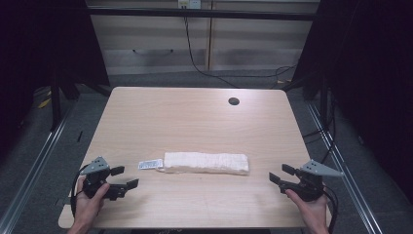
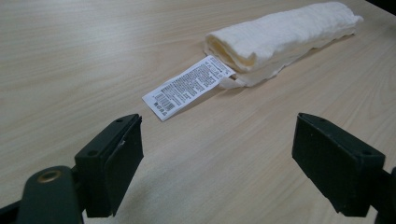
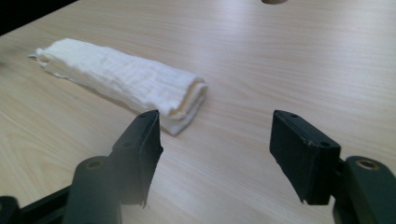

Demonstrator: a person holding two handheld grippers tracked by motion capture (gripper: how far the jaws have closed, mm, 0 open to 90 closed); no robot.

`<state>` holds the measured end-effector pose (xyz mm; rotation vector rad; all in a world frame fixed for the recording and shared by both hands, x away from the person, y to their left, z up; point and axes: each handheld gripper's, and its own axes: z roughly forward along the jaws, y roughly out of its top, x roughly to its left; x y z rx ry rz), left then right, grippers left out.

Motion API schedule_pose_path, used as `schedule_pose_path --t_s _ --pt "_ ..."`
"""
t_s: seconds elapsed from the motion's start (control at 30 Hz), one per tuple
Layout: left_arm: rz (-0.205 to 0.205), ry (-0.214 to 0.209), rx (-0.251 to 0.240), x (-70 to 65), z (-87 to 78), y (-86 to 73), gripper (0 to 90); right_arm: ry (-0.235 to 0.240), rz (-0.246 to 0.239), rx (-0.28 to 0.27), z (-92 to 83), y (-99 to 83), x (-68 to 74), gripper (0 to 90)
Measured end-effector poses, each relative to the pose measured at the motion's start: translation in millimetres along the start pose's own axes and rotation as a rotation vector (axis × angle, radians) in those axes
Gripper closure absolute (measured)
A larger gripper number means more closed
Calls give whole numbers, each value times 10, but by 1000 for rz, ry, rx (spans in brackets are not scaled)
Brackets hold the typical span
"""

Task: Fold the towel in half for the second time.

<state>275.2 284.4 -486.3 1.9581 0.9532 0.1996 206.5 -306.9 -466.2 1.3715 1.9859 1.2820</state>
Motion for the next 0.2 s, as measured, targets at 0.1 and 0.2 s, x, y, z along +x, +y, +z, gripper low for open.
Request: schedule_pose_path --t_s 0.1,0.2 --pt "24 -18 39 -9 85 -45 186 -18 35 18 14 -64 -66 303" --pt "23 -22 50 -11 114 -59 180 -33 33 33 52 -84 -87 296"
